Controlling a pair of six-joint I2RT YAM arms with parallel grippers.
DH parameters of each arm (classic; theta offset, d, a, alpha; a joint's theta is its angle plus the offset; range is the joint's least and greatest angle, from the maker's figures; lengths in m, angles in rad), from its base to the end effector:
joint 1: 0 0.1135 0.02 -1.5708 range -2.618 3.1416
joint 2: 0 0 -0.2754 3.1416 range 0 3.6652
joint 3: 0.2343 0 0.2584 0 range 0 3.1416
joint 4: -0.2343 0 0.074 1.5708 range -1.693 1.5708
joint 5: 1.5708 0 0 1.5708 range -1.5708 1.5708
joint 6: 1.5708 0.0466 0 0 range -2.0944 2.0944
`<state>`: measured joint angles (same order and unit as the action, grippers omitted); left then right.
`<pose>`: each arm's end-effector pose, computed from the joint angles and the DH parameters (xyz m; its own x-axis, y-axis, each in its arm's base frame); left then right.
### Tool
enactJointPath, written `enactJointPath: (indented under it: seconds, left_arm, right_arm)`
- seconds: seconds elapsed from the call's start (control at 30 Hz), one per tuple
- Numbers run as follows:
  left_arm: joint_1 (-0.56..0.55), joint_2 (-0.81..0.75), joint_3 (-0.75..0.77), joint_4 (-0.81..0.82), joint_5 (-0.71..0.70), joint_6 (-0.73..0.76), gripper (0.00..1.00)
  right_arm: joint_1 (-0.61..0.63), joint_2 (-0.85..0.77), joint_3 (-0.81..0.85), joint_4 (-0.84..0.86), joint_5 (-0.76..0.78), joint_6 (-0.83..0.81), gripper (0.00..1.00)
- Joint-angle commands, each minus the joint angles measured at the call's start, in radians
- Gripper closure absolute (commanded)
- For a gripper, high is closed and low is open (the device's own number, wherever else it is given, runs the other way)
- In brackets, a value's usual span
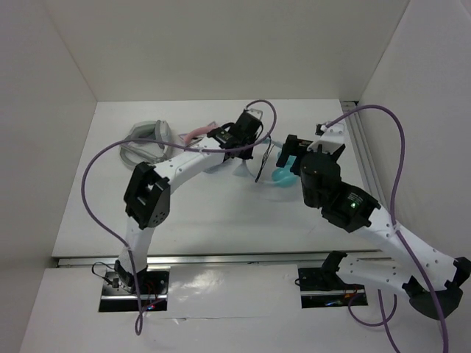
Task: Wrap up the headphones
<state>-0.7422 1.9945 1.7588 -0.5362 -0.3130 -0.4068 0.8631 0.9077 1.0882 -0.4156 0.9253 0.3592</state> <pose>0.3608 -0.3114 0.2816 -0.6622 0.0965 -0.7431 0.2379 0.9675 -0.0863 0.1493 0.1173 0.4109 -0.1249 0.1793 -0.9758 0.0981 0.9810 0.1677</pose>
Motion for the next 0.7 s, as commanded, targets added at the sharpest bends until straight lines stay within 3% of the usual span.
enactJointPath:
  seconds: [0.0,0.2,0.37,0.67]
  left_arm:
    - [0.058,0.104,0.220,0.117,0.086,-0.012,1.00]
    - [0.102,0.387,0.574,0.108,0.143,0.048,1.00]
    - [0.155,0.429,0.522,0.243,0.224,0.028,1.00]
    - [0.144,0.524,0.567,0.294,0.229,0.042,1.00]
  right_arm:
    - [-0.004,0.005,-0.013,0.005,-0.025,0.024,0.01]
    - [-0.004,-0.090,-0.103,0.080,-0.111,0.033,0.01]
    - [-0.004,-0.090,-0.113,0.070,-0.111,0.034,0.01]
    - [-0.004,-0.139,-0.129,0.061,-0.147,0.043,0.01]
